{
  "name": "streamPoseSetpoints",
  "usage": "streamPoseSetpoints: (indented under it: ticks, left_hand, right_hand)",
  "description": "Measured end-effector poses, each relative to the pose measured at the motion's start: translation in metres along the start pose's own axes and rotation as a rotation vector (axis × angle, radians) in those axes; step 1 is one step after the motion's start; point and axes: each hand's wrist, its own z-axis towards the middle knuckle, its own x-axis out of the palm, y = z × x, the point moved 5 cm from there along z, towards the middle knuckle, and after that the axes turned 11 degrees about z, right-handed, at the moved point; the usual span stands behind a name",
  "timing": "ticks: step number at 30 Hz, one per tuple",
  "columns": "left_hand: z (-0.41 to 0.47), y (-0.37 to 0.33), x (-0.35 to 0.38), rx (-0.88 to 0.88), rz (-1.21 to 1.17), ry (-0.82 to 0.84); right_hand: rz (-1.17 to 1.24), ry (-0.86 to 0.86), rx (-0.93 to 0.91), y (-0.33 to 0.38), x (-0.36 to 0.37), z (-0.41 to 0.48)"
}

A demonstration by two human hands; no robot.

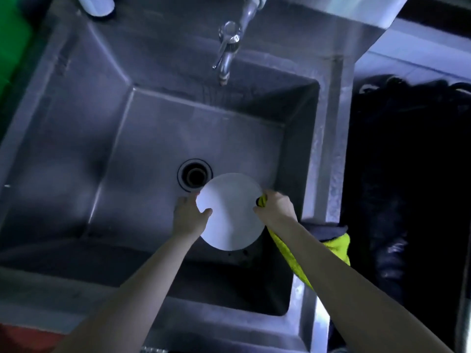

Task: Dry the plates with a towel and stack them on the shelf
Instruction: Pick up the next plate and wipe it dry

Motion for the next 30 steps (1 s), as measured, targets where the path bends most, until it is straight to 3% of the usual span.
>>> streamPoseSetpoints:
  ticks: [11,19,24,30]
  left_hand:
    - [0.027,0.011,0.009,-0.043,0.037,-0.024]
    - [0.041,0.016,0.012,-0.130,0.101,0.051]
    - [0.041,0.023,0.011,-0.094,0.100,0.048]
    - [0.040,0.028,0.010,-0.061,0.053,0.087]
  right_hand:
    - [0.003,0.054,0.227,-0.022,0.023,0.032]
    - [0.011,0.078,0.355,-0.028,0.028,0.039]
    - [-0.102,-0.022,0.393,-0.031,0.030,0.036]
    - [-0.050,-0.040,0.407,-0.032,0.030,0.032]
